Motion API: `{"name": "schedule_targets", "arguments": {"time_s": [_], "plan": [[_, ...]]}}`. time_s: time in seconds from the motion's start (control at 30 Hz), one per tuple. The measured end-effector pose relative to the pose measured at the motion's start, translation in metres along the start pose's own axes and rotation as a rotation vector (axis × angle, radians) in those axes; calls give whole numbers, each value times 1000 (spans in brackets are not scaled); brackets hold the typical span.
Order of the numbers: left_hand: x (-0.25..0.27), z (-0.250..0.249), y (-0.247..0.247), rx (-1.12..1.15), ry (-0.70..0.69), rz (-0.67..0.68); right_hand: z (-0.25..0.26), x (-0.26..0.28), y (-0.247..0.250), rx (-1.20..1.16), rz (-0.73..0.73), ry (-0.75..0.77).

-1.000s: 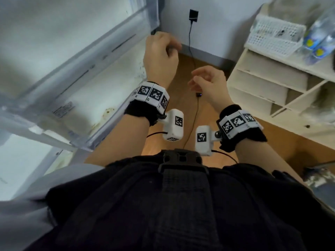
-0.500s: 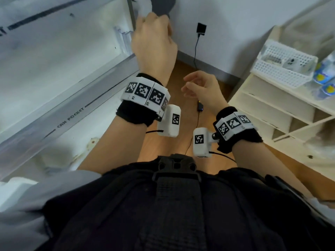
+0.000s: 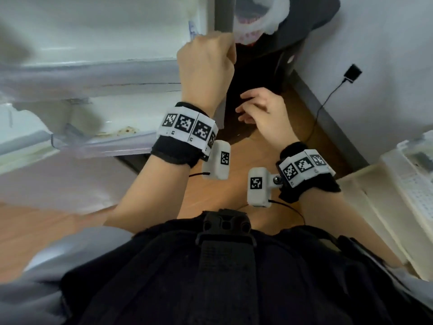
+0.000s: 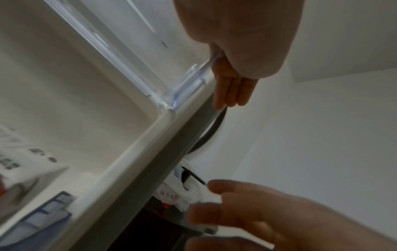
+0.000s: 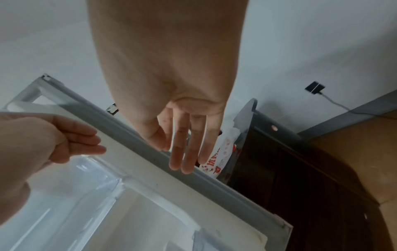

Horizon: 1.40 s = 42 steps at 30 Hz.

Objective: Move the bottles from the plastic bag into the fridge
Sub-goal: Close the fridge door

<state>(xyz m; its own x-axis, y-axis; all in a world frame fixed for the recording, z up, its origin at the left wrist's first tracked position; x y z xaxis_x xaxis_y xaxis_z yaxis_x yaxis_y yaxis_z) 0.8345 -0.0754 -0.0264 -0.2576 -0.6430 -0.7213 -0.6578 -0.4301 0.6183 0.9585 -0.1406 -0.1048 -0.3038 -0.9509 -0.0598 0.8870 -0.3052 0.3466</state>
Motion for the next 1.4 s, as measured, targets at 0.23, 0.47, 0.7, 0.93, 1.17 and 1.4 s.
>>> {"name": "schedule_targets", "arguments": {"time_s": [0.23,0.47,0.7,0.93,1.17,1.4], "plan": [[56,-10,50,-50,-62,-146,20,20,-12,-57,125,128],[110,-12,102,-149,55,-340,42,61,-33,-168,-55,336],[160,-11,156,-199,248,-457,69,93,-56,-388,170,324],[218,-10,212,-184,465,-683,89,138,-104,-372,625,397],[272,19,264,-204,662,-793,125,192,-189,-369,1029,349],[314,90,334,-316,804,-778,168,233,-289,-289,1239,329]]}}
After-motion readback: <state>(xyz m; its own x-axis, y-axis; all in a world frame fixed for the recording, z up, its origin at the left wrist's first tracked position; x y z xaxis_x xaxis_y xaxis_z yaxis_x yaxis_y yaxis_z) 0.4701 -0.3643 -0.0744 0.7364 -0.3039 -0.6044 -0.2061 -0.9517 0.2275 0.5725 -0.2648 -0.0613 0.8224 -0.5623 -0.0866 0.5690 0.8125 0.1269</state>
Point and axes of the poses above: each hand's wrist, its own x-axis away from the middle knuckle, its own y-axis out of the back of the hand, z = x × y, the point moved 2 cm from there along -x, towards the middle knuckle, and after that the axes turned 2 degrees about -z, right-handed, at the moved point
